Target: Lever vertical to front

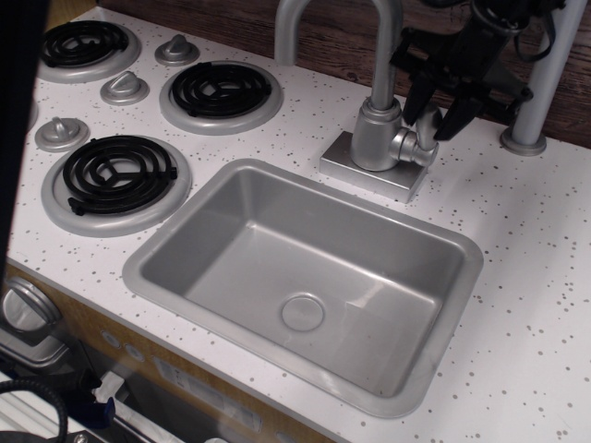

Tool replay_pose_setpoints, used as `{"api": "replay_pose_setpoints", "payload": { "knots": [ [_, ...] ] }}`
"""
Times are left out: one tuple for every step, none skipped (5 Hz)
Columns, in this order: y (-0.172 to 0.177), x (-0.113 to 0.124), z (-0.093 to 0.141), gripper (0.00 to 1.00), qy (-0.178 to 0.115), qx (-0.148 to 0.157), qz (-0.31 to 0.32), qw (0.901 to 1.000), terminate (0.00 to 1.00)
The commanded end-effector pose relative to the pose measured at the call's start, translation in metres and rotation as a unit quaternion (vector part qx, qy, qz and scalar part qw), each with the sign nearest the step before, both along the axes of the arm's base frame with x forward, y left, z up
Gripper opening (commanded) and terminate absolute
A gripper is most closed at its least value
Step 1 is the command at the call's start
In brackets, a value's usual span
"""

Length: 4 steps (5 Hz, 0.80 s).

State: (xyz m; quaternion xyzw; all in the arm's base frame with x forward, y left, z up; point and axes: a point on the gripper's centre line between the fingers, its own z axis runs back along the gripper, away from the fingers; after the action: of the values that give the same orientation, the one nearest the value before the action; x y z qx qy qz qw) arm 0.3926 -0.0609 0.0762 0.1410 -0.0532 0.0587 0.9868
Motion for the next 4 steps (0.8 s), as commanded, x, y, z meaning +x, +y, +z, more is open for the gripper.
{"api": "replay_pose_setpoints", "payload": {
  "knots": [
    [0.002,-0.013,-0.001,0.0,-0.006,-0.035,0.017,0.9992,0.0],
    [0.007,-0.016,-0.015,0.0,-0.01,-0.056,0.026,0.9981,0.0],
    [0.008,-0.016,-0.022,0.0,-0.008,-0.066,0.034,0.9972,0.0],
    [0.006,-0.016,-0.019,0.0,-0.004,-0.062,0.034,0.9975,0.0]
  ]
}}
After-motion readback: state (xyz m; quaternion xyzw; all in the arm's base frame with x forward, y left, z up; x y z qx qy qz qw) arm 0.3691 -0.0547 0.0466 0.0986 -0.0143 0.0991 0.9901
